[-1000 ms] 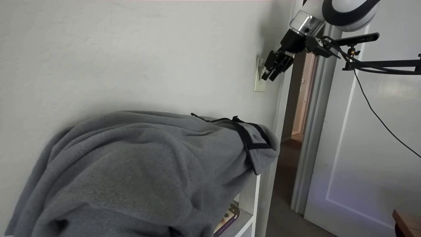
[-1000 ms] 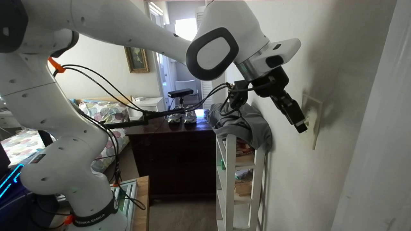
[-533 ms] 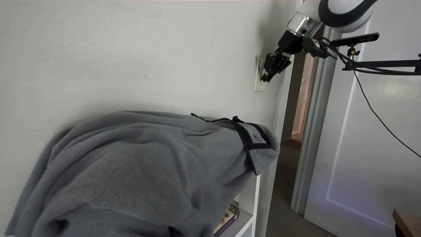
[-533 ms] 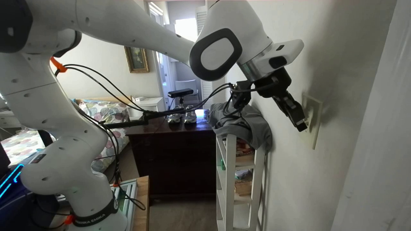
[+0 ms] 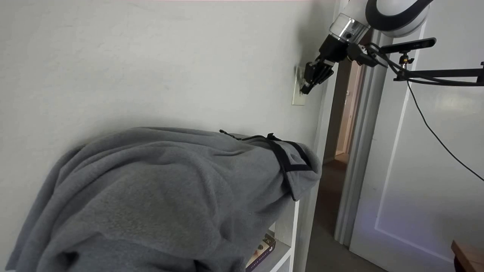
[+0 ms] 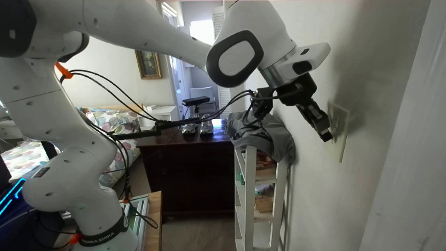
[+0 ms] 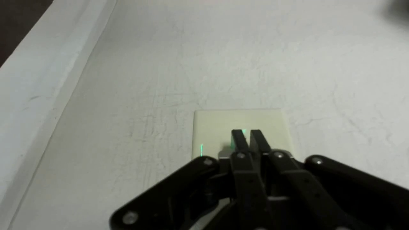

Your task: Turn on the light switch.

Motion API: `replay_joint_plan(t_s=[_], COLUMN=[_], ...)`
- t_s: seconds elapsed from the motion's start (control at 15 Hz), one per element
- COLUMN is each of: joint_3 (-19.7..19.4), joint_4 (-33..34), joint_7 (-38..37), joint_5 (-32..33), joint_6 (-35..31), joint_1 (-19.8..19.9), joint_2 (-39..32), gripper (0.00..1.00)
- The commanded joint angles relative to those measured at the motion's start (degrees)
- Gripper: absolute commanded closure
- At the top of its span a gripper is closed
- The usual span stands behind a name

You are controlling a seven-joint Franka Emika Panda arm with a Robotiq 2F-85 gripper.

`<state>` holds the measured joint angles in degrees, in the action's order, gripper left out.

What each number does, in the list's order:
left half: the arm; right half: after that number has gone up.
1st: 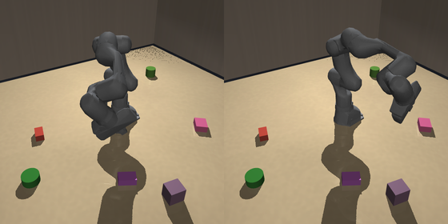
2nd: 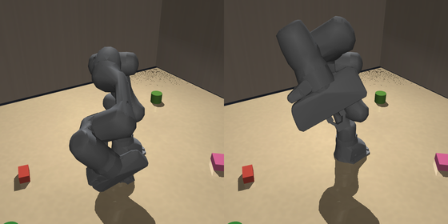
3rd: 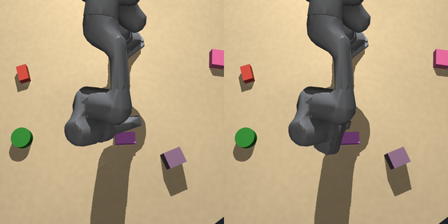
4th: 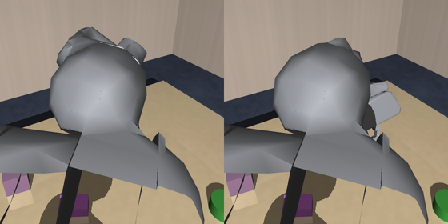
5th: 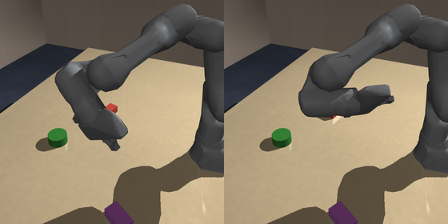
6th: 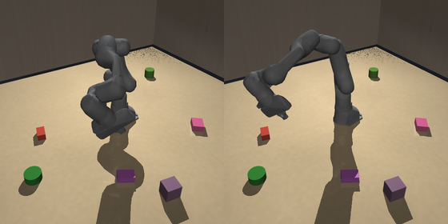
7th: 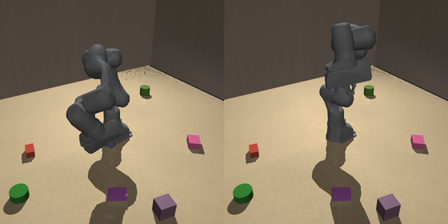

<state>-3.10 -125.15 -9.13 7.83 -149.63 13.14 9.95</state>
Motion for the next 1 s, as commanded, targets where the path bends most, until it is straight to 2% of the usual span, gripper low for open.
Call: replay_joint_plan(t_s=[0.0, 0.73, 0.8, 0.87, 0.93], joint_3=[-0.4, 0.0, 0.1, 0.2, 0.4], joint_4=[1.4, 2.3, 2.2, 2.1, 2.2], joint_7=[-2.8, -4.8, -4.9, -5.6, -5.6], joint_5=[2.4, 4.6, 4.6, 5.1, 4.9], joint_6=[3.0, 5.5, 6.4, 7.8, 10.2], joint_1=[-0.6, -0.6, -0.7, -0.7, -0.8], joint_2=[1.4, 4.3, 4.8, 5.4, 6.4], gripper=[0.94, 0.94, 0.67, 0.66, 0.59])
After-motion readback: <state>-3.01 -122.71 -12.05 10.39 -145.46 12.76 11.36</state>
